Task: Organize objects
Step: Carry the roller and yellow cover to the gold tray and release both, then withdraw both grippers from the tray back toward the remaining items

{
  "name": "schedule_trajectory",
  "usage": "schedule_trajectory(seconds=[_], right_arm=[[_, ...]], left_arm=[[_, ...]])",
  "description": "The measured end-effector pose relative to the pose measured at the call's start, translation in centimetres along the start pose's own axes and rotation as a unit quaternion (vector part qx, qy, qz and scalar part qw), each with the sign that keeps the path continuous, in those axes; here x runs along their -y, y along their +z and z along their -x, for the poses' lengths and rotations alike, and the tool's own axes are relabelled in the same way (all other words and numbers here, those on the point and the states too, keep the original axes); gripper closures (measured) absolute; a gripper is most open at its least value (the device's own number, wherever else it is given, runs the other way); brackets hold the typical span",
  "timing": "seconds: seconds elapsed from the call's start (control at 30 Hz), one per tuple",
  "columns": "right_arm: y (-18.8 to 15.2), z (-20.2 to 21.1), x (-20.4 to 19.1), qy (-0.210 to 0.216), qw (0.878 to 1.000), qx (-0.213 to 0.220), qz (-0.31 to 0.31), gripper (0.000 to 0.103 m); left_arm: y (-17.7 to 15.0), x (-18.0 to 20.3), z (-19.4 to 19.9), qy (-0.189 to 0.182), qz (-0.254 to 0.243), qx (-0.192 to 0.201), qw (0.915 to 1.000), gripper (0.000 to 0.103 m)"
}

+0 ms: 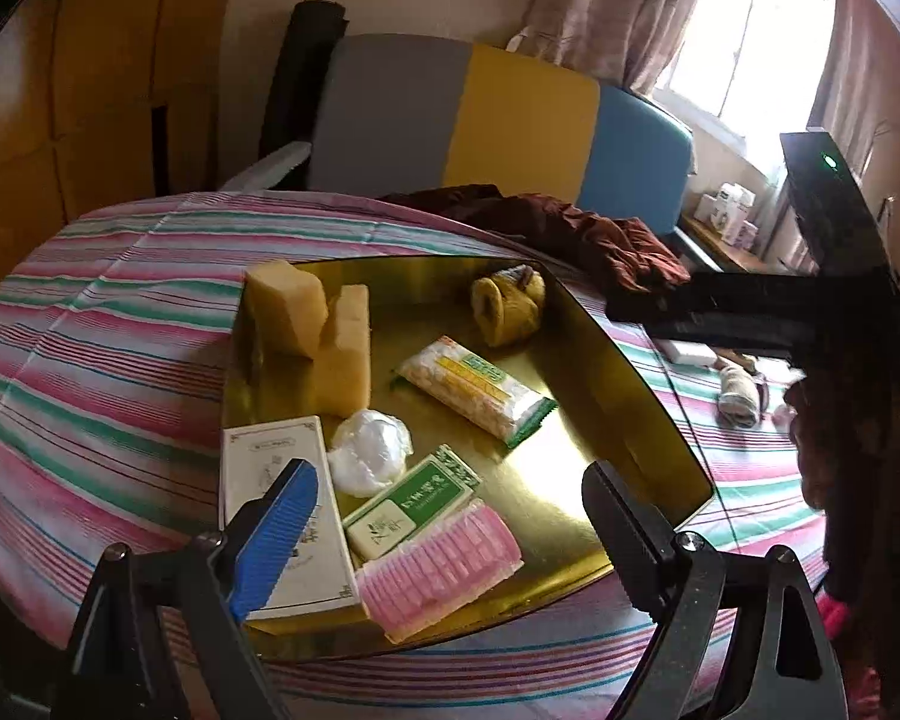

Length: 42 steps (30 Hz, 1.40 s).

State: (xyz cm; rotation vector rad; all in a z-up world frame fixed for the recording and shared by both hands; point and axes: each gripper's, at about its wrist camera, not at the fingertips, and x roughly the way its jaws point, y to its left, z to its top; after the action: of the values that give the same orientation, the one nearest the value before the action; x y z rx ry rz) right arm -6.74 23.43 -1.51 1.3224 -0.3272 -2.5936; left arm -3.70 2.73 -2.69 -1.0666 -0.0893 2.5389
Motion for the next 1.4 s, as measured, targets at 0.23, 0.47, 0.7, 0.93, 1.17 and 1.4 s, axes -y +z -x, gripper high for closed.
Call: schedule_trajectory(seconds=[0.23,0.47,0.7,0.93,1.17,1.4], right_arm=[[-1.6,1.2,-0.3,-0.023,1.000,0.014,0.013,0.053],[-3.0,1.6,-1.0,-0.043,0.998,0.016,0.035,0.049],[-3.8,1.9,-1.0,-0.054,0.997,0.019,0.042,0.048],[-4.2,2.3,-1.0,-0.066,0.996,0.026,0.045,0.047],[-4.5,2.9,-0.7,-0.074,0.996,0.033,0.046,0.047],[-4.6,3.3,0.0,-0.077,0.996,0.035,0.041,0.047]], left_arm=[[0.4,0.4,1.3,0.032,-0.009,0.022,0.9992,0.008],[0.5,1.1,2.0,0.043,-0.019,0.032,0.9984,0.007],[0.3,1.6,2.2,0.049,-0.027,0.030,0.9980,0.007],[0.2,2.3,2.4,0.054,-0.039,0.031,0.9973,0.007],[0.1,3.1,2.4,0.057,-0.051,0.030,0.9966,0.006],[0.1,3.7,2.5,0.060,-0.063,0.030,0.9958,0.006]])
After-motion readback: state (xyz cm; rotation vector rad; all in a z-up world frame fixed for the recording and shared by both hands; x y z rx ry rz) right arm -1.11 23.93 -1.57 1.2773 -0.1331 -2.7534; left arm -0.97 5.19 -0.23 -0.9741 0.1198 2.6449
